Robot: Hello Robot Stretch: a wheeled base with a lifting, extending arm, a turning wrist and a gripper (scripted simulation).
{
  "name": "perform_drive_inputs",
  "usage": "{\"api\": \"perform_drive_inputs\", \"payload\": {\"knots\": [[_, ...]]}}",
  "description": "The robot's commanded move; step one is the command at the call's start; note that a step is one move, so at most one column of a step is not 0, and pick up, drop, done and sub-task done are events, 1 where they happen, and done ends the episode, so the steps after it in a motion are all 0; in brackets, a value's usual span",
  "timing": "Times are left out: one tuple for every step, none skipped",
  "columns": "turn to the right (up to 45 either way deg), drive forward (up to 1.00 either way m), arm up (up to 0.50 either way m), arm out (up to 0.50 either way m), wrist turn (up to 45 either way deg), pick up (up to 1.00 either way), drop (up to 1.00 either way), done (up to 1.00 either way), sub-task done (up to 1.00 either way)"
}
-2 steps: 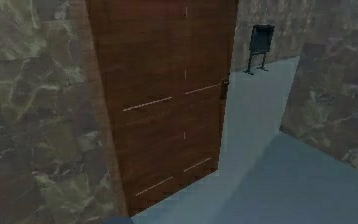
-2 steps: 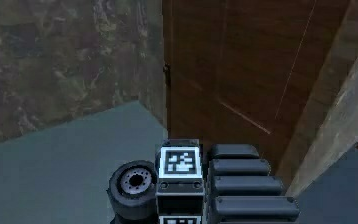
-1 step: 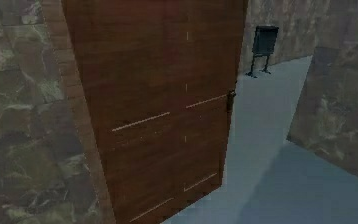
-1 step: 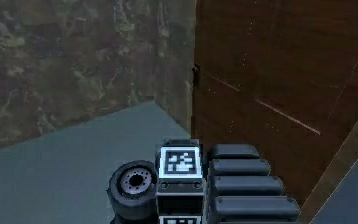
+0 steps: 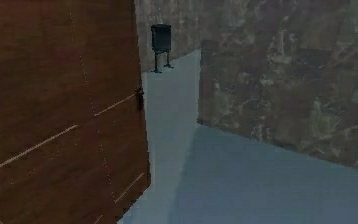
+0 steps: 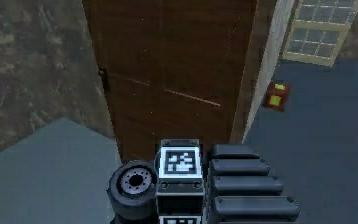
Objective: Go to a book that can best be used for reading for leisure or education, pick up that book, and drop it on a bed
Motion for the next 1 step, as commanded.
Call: {"api": "perform_drive_inputs", "payload": {"knots": [[0.0, 1.0, 0.0, 0.0, 0.0, 0.0, 0.0, 0.0, 0.0]]}}
